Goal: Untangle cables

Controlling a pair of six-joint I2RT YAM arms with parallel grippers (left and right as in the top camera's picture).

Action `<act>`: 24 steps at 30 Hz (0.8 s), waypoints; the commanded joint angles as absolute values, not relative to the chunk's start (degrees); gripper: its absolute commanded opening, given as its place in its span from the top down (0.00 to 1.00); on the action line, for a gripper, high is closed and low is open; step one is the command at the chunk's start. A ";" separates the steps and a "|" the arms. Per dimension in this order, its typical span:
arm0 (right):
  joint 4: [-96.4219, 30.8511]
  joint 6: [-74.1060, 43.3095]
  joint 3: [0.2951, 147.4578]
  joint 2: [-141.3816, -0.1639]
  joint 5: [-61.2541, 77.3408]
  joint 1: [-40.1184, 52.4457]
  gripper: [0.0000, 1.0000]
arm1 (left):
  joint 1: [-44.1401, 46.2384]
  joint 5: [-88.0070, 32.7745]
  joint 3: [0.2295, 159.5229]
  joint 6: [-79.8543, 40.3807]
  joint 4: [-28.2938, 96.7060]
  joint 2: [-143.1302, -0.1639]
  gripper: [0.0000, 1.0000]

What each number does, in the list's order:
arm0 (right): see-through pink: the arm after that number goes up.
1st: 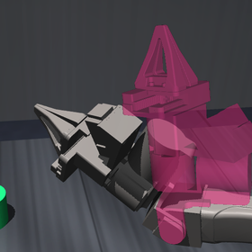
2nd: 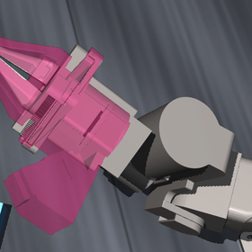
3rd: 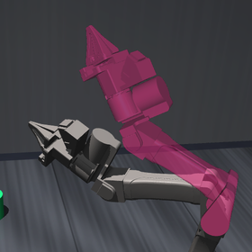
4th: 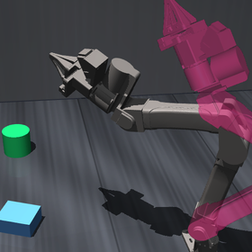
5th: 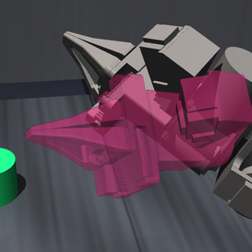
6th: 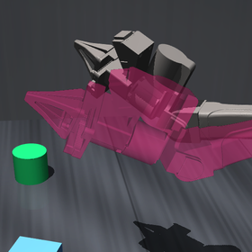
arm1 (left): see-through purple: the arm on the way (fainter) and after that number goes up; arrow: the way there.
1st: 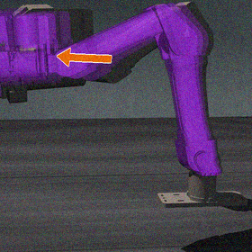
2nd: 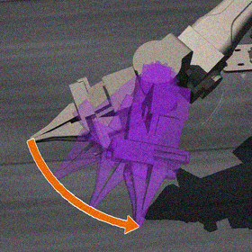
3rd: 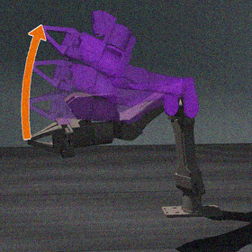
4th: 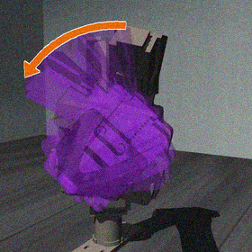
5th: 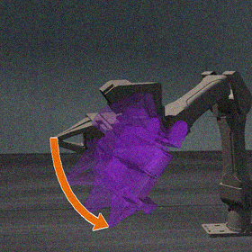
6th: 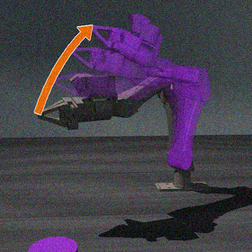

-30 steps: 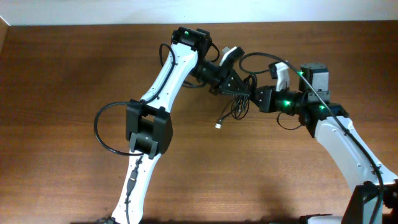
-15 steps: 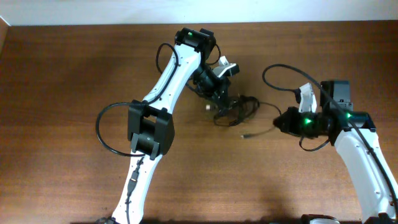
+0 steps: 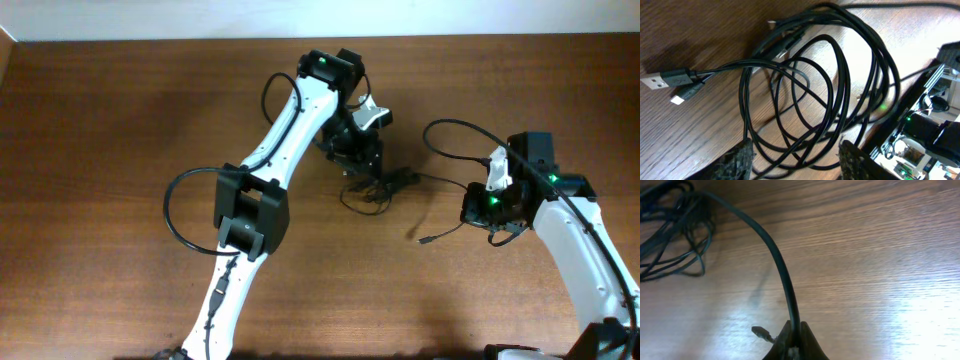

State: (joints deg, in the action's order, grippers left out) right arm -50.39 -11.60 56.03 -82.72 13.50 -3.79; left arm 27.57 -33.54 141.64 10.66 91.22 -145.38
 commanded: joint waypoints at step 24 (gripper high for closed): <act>-42.19 -14.00 55.75 -89.76 10.72 -7.88 0.70 | 33.30 -30.13 142.54 9.82 89.78 -143.41 0.74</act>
